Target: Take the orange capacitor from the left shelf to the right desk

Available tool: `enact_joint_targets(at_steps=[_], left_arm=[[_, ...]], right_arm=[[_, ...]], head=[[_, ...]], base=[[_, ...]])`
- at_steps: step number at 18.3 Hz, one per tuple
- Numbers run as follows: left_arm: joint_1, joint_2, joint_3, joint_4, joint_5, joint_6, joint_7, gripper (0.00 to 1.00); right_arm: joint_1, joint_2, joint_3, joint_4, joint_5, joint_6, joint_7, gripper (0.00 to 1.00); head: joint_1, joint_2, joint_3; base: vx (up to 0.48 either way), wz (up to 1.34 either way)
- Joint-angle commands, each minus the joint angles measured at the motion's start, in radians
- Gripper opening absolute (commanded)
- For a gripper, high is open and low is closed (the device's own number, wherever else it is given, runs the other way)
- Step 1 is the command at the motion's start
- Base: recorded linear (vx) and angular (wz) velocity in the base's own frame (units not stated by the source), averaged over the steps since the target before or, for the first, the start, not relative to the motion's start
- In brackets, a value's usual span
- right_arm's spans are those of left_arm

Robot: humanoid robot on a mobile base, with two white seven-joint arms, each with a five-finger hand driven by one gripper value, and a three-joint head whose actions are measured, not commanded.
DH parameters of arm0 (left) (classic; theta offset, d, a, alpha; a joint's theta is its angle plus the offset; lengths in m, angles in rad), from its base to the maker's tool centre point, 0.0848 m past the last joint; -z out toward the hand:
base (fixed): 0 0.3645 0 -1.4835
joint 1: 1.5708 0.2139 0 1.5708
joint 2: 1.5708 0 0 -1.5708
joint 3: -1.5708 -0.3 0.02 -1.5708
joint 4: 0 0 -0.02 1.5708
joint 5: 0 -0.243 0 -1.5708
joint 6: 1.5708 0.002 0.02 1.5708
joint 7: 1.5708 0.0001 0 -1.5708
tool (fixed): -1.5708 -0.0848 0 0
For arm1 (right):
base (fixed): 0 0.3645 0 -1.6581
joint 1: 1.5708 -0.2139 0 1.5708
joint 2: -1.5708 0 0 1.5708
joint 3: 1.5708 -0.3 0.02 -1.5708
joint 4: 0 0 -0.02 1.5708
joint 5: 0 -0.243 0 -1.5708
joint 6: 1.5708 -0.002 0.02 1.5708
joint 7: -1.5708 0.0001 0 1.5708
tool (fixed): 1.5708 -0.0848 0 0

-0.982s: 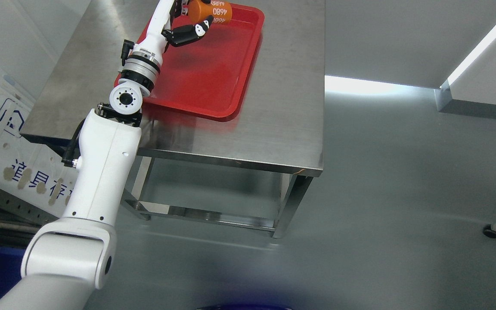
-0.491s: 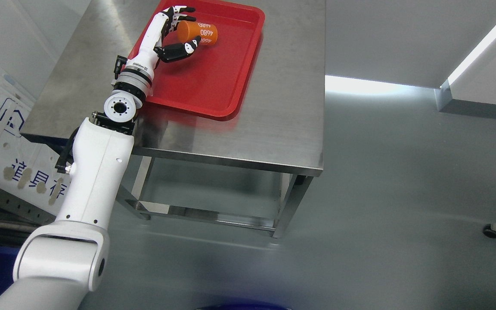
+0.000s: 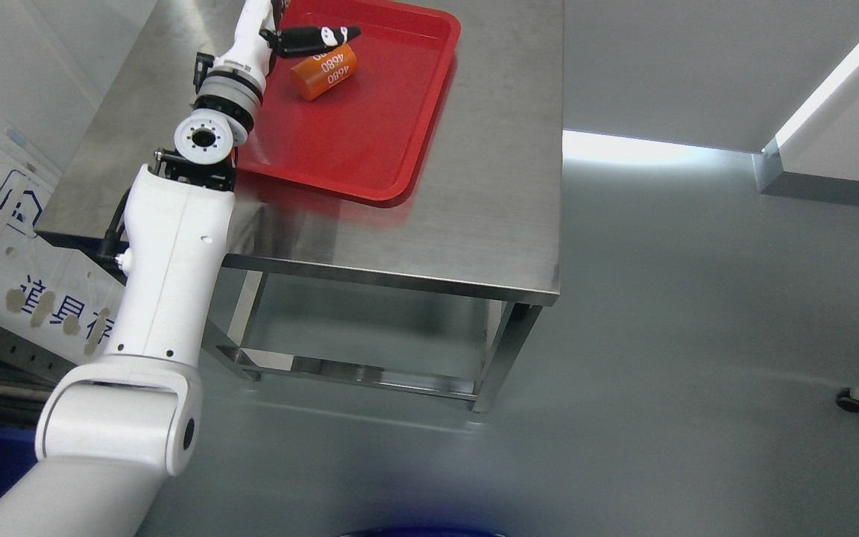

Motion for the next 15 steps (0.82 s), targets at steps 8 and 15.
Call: enact_joint_targets(at_steps=[8,15], left_arm=[[0.043,-0.019,0.383,-0.435,0.192,0.323,-0.020,1.00],[0.279,-0.019,0.335,-0.620,0.176,0.317,0.055,1.00]], right_arm=[[0.014,-0.017,-0.011,-0.034,0.000,0.001,0.000,1.00],[0.014,-0.017,-0.011,-0.034,0.000,0.001,0.000,1.00]], head=[[0.0000,0.000,0.000],[0.0000,0.000,0.000]], base=[[0.000,0.00],[0.000,0.00]])
